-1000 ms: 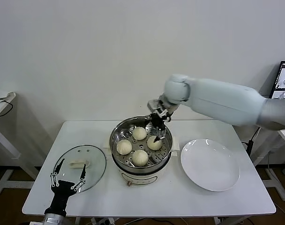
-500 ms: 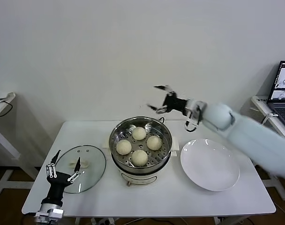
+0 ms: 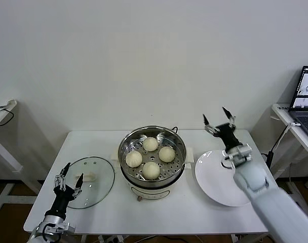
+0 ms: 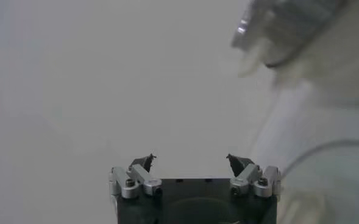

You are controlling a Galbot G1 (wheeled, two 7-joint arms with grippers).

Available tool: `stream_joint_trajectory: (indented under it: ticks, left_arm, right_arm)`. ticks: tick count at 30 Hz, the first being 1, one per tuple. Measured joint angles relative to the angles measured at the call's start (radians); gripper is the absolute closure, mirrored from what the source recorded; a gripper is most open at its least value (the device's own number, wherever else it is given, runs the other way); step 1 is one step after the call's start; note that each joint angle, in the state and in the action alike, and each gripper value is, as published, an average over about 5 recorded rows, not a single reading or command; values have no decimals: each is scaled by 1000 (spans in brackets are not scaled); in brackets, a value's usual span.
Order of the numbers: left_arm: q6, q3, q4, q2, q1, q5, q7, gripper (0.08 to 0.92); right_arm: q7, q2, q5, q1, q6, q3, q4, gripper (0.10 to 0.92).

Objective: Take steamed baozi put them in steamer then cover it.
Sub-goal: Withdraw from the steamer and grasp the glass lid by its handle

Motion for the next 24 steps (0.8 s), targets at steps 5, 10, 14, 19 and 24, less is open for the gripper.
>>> stream_joint_trajectory:
  ticks: [5,10,14,19,24]
  left_arm:
    - [-6,9,61,2,-22,157,-34,177]
    - [-10,13,119,1,-47,261,-60,177]
    - [-10,16,161,5,-71,310,-68,177]
    - [-8,23,204,7,-99,344,-75,177]
    - [-1,28,235,7,-125,365,-83,177]
  right_arm:
    - [16,74,-18,-126,27,119,0,203]
    - [24,129,-31,-195,42,188,-1,203]
    - [27,162,-40,-230,49,221,-1,203]
    - [28,194,-52,-256,61,246,-7,203]
    - [29,218,-64,-273,68,261,-10,203]
